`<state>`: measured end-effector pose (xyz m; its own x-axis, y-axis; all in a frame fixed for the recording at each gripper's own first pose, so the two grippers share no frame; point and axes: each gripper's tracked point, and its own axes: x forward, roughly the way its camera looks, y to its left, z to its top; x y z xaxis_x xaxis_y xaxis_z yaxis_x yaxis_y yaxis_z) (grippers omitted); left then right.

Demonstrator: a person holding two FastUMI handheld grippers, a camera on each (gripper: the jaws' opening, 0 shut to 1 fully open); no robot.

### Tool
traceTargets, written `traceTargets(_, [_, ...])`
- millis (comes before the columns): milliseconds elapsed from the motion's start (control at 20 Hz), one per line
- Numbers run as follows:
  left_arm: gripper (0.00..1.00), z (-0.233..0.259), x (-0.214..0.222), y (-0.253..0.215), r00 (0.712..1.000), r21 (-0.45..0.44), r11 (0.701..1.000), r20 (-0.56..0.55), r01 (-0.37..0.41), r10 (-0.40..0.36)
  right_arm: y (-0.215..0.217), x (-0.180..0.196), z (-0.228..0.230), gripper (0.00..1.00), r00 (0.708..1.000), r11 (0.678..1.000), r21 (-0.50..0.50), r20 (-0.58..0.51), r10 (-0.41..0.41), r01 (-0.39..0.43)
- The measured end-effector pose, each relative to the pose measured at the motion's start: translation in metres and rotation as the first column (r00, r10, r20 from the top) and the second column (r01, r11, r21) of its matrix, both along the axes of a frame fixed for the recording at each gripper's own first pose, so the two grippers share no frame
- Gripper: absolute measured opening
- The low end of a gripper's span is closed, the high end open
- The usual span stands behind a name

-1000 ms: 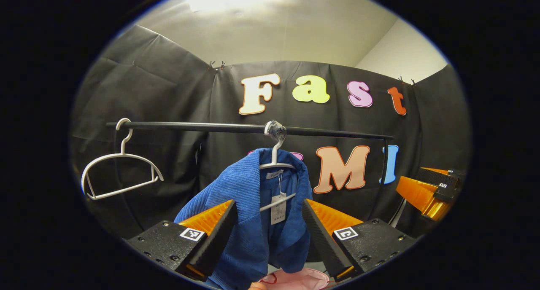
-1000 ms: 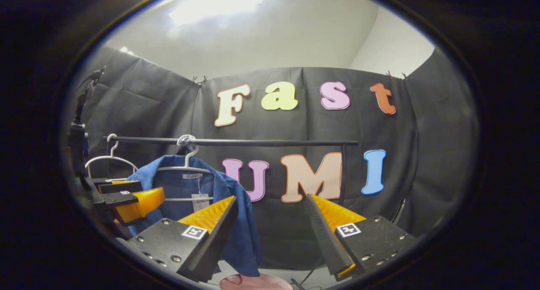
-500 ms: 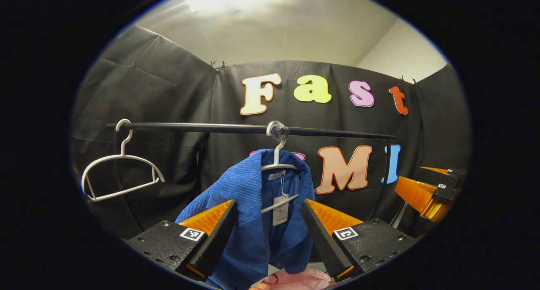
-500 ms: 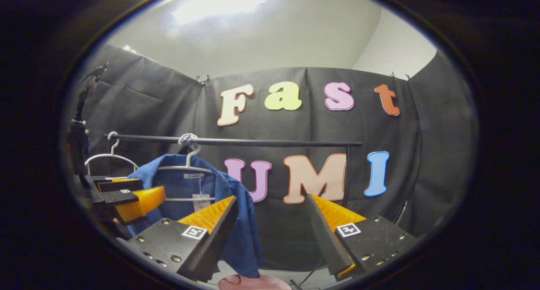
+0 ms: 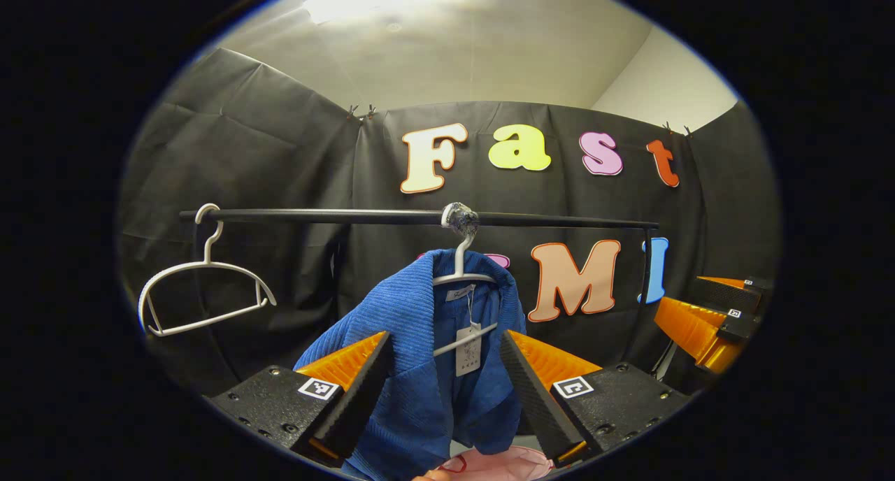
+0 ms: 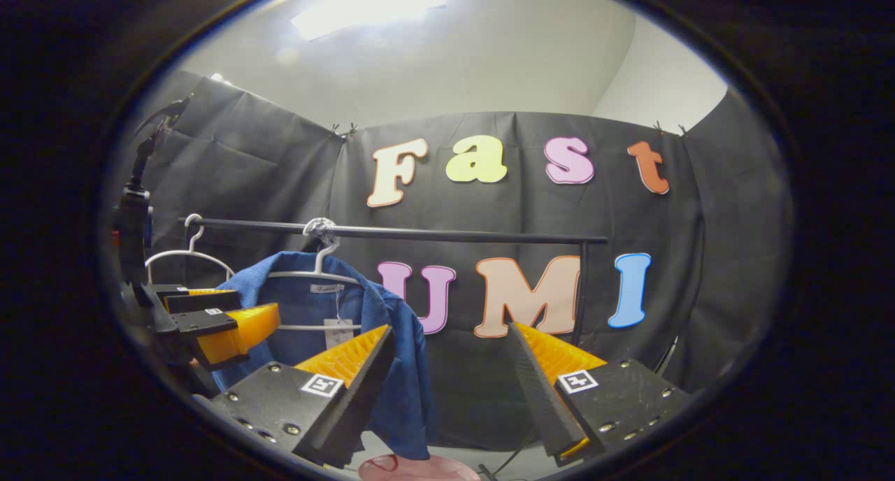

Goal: Grasp the clothes on the hanger with both hands and then place them into the laundry hamper below.

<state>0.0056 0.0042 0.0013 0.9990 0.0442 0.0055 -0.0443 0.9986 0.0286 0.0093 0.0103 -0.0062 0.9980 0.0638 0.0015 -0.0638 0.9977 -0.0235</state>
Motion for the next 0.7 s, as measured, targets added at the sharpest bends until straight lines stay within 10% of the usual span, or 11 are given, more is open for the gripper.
traceTargets(700, [0.93,-0.023,-0.003,0.032,0.979,0.073,0.976,-0.008,-0.203,0.204,0.02,0.012,-0.017,0.96,0.994,0.995,-0.013,-0.034,0.1,-0.1])
